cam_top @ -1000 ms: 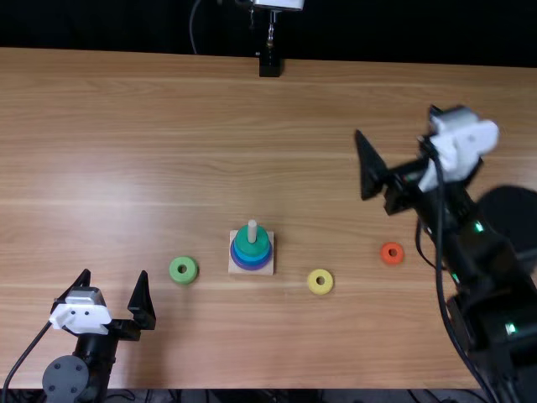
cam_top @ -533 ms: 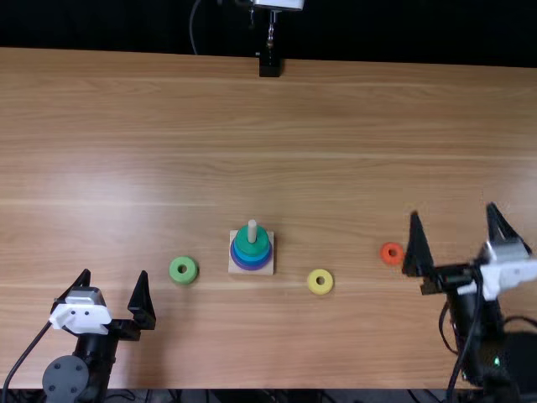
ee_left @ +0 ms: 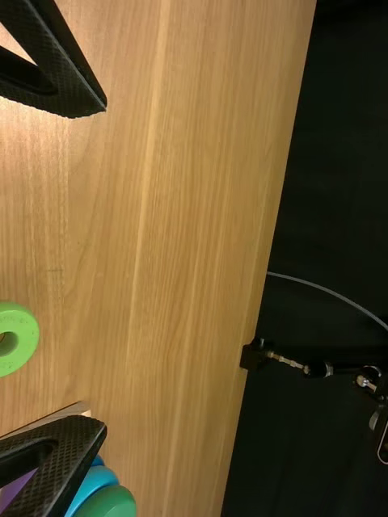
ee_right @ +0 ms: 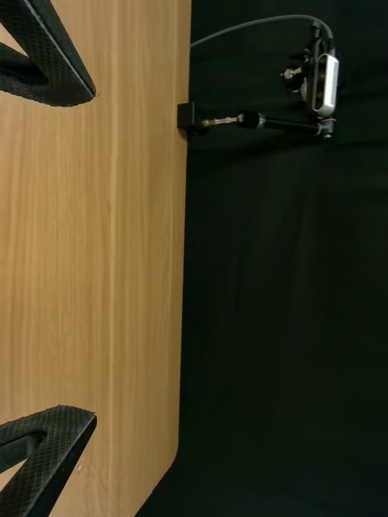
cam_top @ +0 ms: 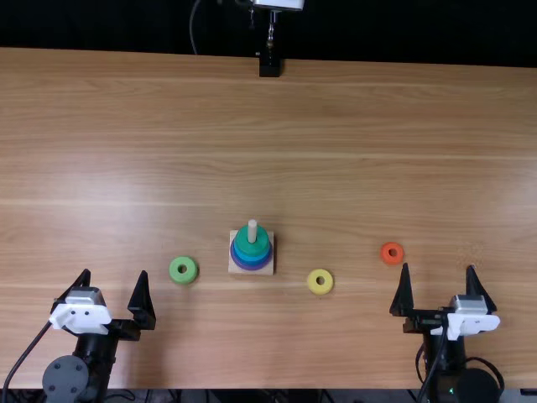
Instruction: Build the Hanoi tower: stack the rings onto the peg from bottom to top in this color order: purple, dark blue, light blue, dark green, light green, yellow, orange.
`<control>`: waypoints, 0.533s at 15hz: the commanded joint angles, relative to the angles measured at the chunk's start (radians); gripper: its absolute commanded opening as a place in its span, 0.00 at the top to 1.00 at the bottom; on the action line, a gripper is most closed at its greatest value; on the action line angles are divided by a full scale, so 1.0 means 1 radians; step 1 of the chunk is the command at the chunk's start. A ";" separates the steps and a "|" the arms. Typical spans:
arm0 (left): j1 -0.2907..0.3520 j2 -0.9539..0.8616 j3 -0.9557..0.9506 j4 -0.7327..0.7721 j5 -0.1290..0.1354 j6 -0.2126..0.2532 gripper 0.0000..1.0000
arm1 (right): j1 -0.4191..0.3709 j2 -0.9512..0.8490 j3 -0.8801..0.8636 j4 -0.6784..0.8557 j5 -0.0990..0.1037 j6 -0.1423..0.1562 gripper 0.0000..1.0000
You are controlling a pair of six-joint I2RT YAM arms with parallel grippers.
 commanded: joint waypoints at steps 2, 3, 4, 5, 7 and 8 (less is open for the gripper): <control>0.004 -0.012 -0.050 -0.014 0.019 0.008 0.00 | -0.016 -0.028 -0.050 0.005 0.017 0.000 0.00; 0.004 -0.012 -0.050 -0.014 0.019 0.008 0.00 | -0.015 -0.028 -0.064 0.005 0.017 0.000 0.00; 0.004 -0.012 -0.050 -0.014 0.019 0.008 0.00 | -0.016 -0.030 -0.072 0.002 0.017 0.000 0.00; 0.004 -0.012 -0.050 -0.014 0.019 0.008 0.00 | -0.016 -0.036 -0.073 -0.026 0.017 0.000 0.00; 0.004 -0.012 -0.050 -0.014 0.019 0.008 0.00 | -0.015 -0.050 -0.073 -0.149 0.017 0.004 0.00; 0.004 -0.012 -0.050 -0.014 0.019 0.008 0.00 | -0.018 -0.057 -0.072 -0.179 0.019 0.006 0.00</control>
